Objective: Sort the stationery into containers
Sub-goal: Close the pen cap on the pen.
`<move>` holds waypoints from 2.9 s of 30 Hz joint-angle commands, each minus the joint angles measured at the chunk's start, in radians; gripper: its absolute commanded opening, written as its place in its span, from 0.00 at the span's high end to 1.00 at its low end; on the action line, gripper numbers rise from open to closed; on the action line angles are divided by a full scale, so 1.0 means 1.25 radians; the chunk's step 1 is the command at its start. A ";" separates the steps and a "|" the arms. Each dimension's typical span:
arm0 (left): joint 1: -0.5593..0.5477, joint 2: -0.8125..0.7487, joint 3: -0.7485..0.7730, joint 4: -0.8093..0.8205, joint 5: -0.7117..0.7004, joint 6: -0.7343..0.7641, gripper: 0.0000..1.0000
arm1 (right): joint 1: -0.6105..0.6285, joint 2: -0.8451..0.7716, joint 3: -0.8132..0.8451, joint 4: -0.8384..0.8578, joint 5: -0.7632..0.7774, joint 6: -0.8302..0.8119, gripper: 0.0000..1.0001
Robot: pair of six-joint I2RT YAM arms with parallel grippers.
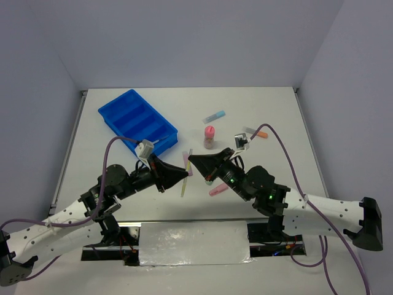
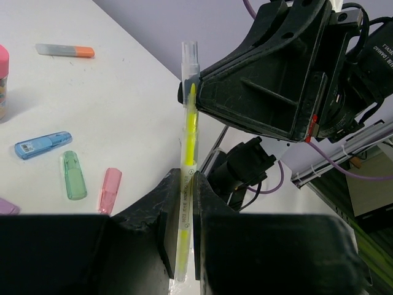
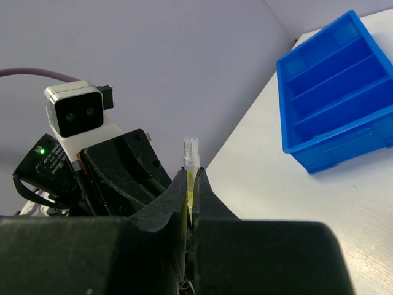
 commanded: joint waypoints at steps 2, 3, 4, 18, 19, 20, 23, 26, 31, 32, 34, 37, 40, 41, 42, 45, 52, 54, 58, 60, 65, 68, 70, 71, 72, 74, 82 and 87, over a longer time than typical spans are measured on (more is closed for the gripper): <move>0.003 -0.004 0.028 0.078 -0.051 0.003 1.00 | 0.025 0.013 0.020 -0.004 -0.013 -0.017 1.00; 0.002 -0.003 0.029 0.078 -0.054 0.007 1.00 | 0.027 0.014 0.019 -0.004 -0.013 -0.018 1.00; 0.002 -0.001 0.034 0.078 -0.054 0.009 1.00 | 0.030 0.019 0.020 -0.008 -0.012 -0.018 1.00; 0.002 0.038 0.057 0.025 -0.063 0.044 1.00 | 0.049 0.005 0.044 -0.023 -0.014 -0.054 1.00; 0.003 0.037 0.055 0.025 -0.059 0.045 1.00 | 0.048 0.000 0.043 -0.025 -0.014 -0.053 1.00; 0.003 0.037 0.055 0.022 -0.059 0.046 1.00 | 0.048 -0.004 0.040 -0.025 -0.010 -0.055 1.00; 0.003 0.037 0.049 0.022 -0.053 0.044 1.00 | 0.048 -0.014 0.041 -0.038 -0.001 -0.059 1.00; 0.002 0.037 0.043 0.027 -0.040 0.041 1.00 | 0.049 -0.016 0.054 -0.052 0.005 -0.071 1.00; 0.003 0.039 0.048 0.013 -0.025 0.044 1.00 | 0.048 -0.004 0.077 -0.090 0.001 -0.104 1.00; 0.002 0.039 0.049 0.010 -0.025 0.045 1.00 | 0.048 0.000 0.081 -0.095 -0.004 -0.109 1.00; 0.002 0.040 0.055 0.000 -0.025 0.051 1.00 | 0.049 0.010 0.087 -0.103 -0.014 -0.116 1.00; 0.003 0.049 0.070 -0.021 -0.019 0.057 1.00 | 0.049 0.016 0.092 -0.106 -0.017 -0.119 1.00; 0.003 0.053 0.078 -0.039 -0.018 0.063 1.00 | 0.051 0.013 0.094 -0.105 -0.015 -0.124 0.99; 0.002 0.053 0.078 -0.041 -0.019 0.062 1.00 | 0.049 0.013 0.095 -0.108 -0.015 -0.125 0.99; 0.002 0.053 0.078 -0.046 -0.021 0.065 1.00 | 0.049 0.012 0.098 -0.110 -0.017 -0.130 0.99; 0.002 0.054 0.079 -0.053 -0.017 0.066 1.00 | 0.049 0.011 0.106 -0.117 -0.017 -0.140 0.99; 0.002 0.037 0.071 -0.043 -0.022 0.066 1.00 | 0.051 0.010 0.100 -0.110 -0.050 -0.196 0.98; 0.003 0.033 0.073 -0.043 -0.022 0.070 1.00 | 0.049 0.011 0.093 -0.098 -0.066 -0.218 0.94; 0.003 0.021 0.077 -0.037 -0.013 0.076 1.00 | 0.051 0.014 0.078 -0.059 -0.105 -0.243 0.91; 0.003 0.017 0.078 -0.037 -0.013 0.082 1.00 | 0.052 0.014 0.070 -0.051 -0.118 -0.252 0.89; 0.002 0.015 0.089 -0.049 -0.014 0.095 1.00 | 0.054 0.008 0.057 -0.035 -0.131 -0.266 0.87; 0.002 0.016 0.098 -0.061 -0.012 0.106 1.00 | 0.056 0.011 0.057 -0.038 -0.139 -0.278 0.92; 0.003 0.018 0.104 -0.071 -0.013 0.111 1.00 | 0.060 0.014 0.062 -0.051 -0.139 -0.288 0.92; 0.002 0.016 0.104 -0.072 -0.016 0.114 1.00 | 0.060 0.016 0.063 -0.056 -0.134 -0.296 0.92; 0.002 0.013 0.104 -0.073 -0.018 0.115 1.00 | 0.062 0.017 0.062 -0.057 -0.132 -0.299 0.92; 0.002 0.005 0.104 -0.075 -0.023 0.117 1.00 | 0.060 0.018 0.054 -0.060 -0.123 -0.309 0.92; 0.003 -0.008 0.113 -0.065 -0.022 0.121 1.00 | 0.063 0.022 0.019 -0.052 -0.096 -0.342 0.93; 0.002 -0.001 0.110 -0.048 -0.013 0.110 1.00 | 0.062 0.034 0.007 -0.027 -0.095 -0.346 0.94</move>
